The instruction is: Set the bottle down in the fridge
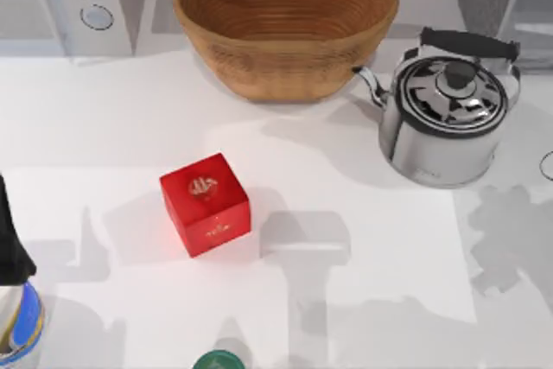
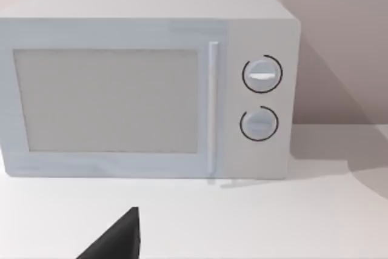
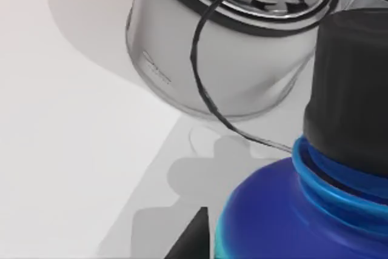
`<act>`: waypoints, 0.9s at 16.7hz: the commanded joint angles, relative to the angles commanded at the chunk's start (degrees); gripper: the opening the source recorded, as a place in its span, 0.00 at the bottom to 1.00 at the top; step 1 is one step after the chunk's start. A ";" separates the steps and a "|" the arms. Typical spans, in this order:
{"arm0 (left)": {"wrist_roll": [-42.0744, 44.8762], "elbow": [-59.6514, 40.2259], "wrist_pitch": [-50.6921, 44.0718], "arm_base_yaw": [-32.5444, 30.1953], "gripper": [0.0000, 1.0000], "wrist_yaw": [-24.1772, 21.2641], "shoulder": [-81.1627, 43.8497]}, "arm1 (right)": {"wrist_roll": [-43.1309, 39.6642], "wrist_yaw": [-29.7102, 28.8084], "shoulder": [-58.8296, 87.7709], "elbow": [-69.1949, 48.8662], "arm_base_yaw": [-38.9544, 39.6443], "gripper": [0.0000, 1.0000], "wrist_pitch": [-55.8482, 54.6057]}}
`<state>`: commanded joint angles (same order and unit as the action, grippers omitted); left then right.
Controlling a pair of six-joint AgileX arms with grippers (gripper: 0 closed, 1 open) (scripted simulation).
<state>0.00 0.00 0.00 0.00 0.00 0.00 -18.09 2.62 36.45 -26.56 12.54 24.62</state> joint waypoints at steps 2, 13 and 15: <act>0.00 0.00 0.00 0.00 1.00 0.00 0.00 | 2.53 -1.23 -11.19 8.58 -2.72 0.01 -5.15; 0.00 0.00 0.00 0.00 1.00 0.00 0.00 | 18.09 -2.61 -36.45 26.57 -12.54 0.01 -24.62; 0.00 0.00 0.00 0.00 1.00 0.00 0.00 | 18.11 -2.57 -36.19 26.55 -12.33 0.01 -24.47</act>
<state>0.00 0.00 0.00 0.00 0.00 0.00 0.02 0.05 0.26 -0.01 0.21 0.14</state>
